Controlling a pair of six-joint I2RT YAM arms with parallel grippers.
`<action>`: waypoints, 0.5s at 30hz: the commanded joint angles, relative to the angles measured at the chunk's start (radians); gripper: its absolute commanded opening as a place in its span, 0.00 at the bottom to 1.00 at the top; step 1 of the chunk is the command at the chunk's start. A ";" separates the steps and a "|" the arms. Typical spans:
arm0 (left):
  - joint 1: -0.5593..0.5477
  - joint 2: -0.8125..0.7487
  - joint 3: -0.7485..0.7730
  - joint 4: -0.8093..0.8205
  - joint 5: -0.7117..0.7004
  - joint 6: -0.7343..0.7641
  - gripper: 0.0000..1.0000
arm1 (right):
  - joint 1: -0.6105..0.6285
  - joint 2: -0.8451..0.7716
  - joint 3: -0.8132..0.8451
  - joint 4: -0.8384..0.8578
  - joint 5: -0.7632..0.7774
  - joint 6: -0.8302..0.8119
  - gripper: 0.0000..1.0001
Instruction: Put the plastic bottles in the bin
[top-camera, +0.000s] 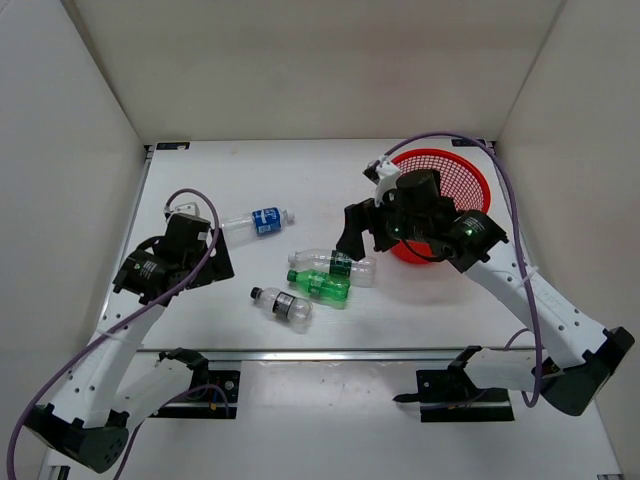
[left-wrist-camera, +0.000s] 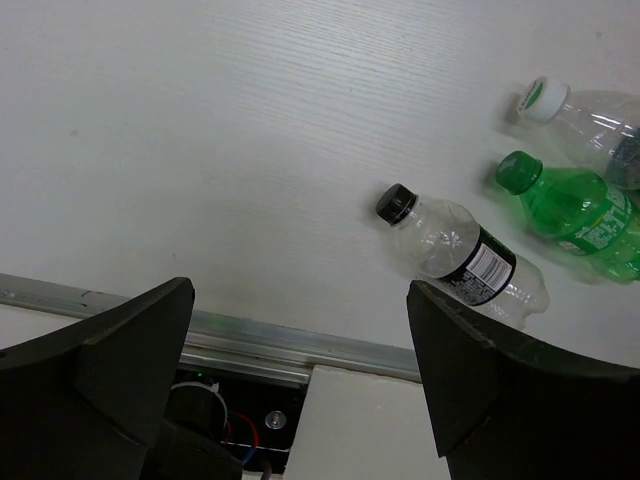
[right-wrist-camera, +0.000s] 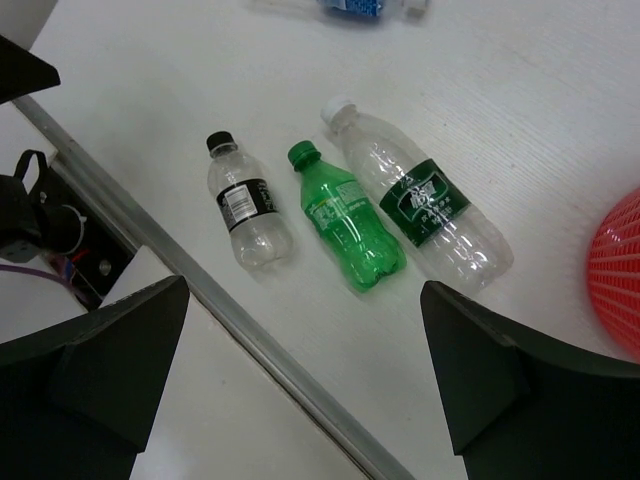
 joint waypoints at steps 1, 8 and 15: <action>-0.016 -0.024 0.001 -0.007 0.038 -0.026 0.99 | 0.029 0.019 0.071 -0.031 0.036 0.011 0.99; -0.035 -0.059 -0.099 0.052 0.154 -0.070 0.99 | 0.098 0.041 0.091 -0.072 0.143 -0.001 0.99; -0.092 -0.087 -0.354 0.155 0.218 -0.493 0.99 | 0.156 0.053 0.074 -0.077 0.319 0.042 0.99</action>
